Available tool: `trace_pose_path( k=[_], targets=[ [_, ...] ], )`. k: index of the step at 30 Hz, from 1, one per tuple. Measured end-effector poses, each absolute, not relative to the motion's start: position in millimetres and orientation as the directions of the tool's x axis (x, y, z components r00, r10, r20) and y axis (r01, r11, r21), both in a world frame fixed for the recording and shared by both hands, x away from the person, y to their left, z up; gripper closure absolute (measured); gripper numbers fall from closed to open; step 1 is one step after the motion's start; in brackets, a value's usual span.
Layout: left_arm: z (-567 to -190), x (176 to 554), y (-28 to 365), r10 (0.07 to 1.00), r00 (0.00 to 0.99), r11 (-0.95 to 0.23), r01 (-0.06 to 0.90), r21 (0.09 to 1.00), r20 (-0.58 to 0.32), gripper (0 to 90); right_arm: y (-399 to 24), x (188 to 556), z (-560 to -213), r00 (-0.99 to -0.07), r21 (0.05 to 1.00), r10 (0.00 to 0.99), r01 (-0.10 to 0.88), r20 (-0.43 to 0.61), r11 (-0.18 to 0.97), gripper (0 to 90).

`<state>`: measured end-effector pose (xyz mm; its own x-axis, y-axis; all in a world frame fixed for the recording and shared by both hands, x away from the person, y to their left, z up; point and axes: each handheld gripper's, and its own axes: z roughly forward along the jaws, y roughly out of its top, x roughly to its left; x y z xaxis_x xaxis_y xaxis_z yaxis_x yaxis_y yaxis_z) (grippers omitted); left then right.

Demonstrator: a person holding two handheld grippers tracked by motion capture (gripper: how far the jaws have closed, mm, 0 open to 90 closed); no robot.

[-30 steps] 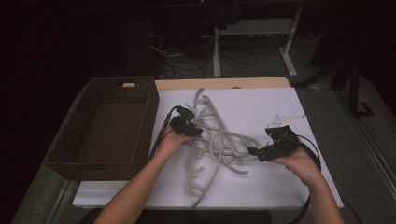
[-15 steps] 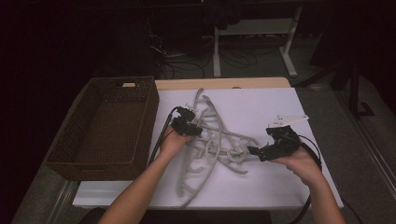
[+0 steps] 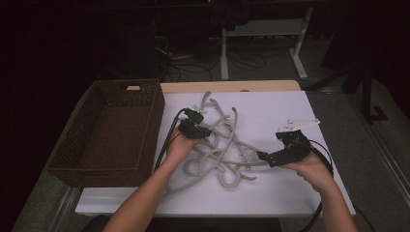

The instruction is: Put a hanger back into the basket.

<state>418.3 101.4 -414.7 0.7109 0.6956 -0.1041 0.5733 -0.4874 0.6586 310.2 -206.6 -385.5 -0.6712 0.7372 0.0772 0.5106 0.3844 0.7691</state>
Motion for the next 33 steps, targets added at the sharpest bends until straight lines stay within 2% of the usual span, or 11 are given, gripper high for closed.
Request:
trace_pose_path(
  k=[9,13,20,21,24,27,33],
  targets=[
    [-391,435,54,0.571,0.817,-0.554,0.452,0.699,-0.075,81.2,-207,310,-384,-0.673,0.772,0.736,0.507,0.077,0.384,0.0],
    [-398,450,32,0.520,0.850,-0.590,0.426,0.686,-0.080,81.1,-208,310,-384,-0.672,0.774,0.737,0.506,0.078,0.380,0.0],
    [-419,464,16,0.497,0.862,-0.614,0.428,0.663,-0.096,80.1,-209,309,-383,-0.674,0.779,0.735,0.503,0.081,0.375,0.0],
    [-420,464,16,0.502,0.858,-0.611,0.439,0.659,-0.106,78.8,-209,309,-383,-0.674,0.779,0.734,0.503,0.082,0.375,0.0],
    [-417,461,19,0.510,0.855,-0.611,0.437,0.660,-0.094,64.5,-209,309,-383,-0.673,0.778,0.735,0.504,0.082,0.375,0.0],
    [-408,452,30,0.507,0.857,-0.596,0.428,0.679,-0.094,55.7,-209,309,-383,-0.672,0.779,0.736,0.504,0.081,0.374,0.0],
    [-394,421,61,0.455,0.882,-0.597,0.406,0.692,-0.125,42.3,-210,309,-387,-0.669,0.778,0.739,0.506,0.081,0.372,0.0]
  ],
)
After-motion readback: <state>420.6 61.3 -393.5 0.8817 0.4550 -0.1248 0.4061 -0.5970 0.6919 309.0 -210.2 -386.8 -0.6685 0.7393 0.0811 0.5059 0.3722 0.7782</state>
